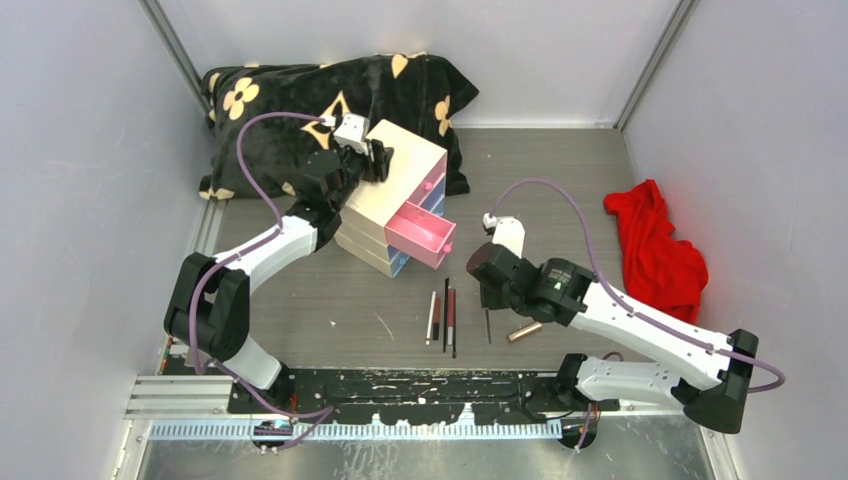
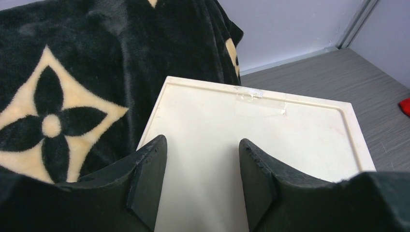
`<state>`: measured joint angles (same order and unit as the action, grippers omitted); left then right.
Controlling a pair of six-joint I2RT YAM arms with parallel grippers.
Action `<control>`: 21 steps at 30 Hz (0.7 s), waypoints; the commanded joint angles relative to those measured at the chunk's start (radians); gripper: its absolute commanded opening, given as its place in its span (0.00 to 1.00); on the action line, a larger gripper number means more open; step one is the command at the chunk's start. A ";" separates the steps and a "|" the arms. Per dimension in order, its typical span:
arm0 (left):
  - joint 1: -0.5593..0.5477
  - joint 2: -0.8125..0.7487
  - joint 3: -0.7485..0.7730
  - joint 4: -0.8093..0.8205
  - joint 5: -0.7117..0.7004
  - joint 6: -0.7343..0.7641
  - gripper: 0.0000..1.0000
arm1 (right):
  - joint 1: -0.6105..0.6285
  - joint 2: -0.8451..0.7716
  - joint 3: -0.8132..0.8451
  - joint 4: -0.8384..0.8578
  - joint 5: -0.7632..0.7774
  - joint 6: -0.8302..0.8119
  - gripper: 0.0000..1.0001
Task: Organize the makeup
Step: Pick up the makeup brush from the center of the board, then place the makeup brush in the drawer.
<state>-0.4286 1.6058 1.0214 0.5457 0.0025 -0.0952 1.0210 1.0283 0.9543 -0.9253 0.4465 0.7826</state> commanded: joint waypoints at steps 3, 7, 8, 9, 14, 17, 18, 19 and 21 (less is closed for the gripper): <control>0.022 0.103 -0.127 -0.443 -0.029 -0.096 0.57 | 0.003 0.053 0.307 -0.263 0.034 -0.120 0.01; 0.022 0.104 -0.127 -0.441 -0.026 -0.097 0.57 | 0.003 0.120 0.539 -0.366 0.031 -0.191 0.01; 0.022 0.104 -0.126 -0.441 -0.023 -0.098 0.57 | 0.003 0.141 0.597 -0.387 0.026 -0.210 0.01; 0.022 0.102 -0.127 -0.443 -0.023 -0.097 0.57 | 0.002 0.170 0.653 -0.412 0.018 -0.234 0.01; 0.022 0.093 -0.131 -0.438 -0.025 -0.099 0.57 | -0.009 0.330 0.917 -0.537 -0.074 -0.346 0.01; 0.022 0.091 -0.133 -0.438 -0.028 -0.097 0.57 | -0.063 0.392 0.988 -0.537 -0.168 -0.399 0.01; 0.022 0.091 -0.132 -0.438 -0.030 -0.097 0.57 | -0.085 0.405 0.995 -0.535 -0.189 -0.409 0.01; 0.022 0.089 -0.133 -0.438 -0.030 -0.094 0.57 | -0.097 0.418 0.995 -0.529 -0.202 -0.423 0.01; 0.022 0.085 -0.135 -0.438 -0.033 -0.095 0.57 | -0.109 0.427 0.980 -0.489 -0.219 -0.448 0.01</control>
<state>-0.4259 1.5929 1.0088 0.5453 0.0051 -0.0956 0.9463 1.4342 1.9133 -1.4174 0.3134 0.4309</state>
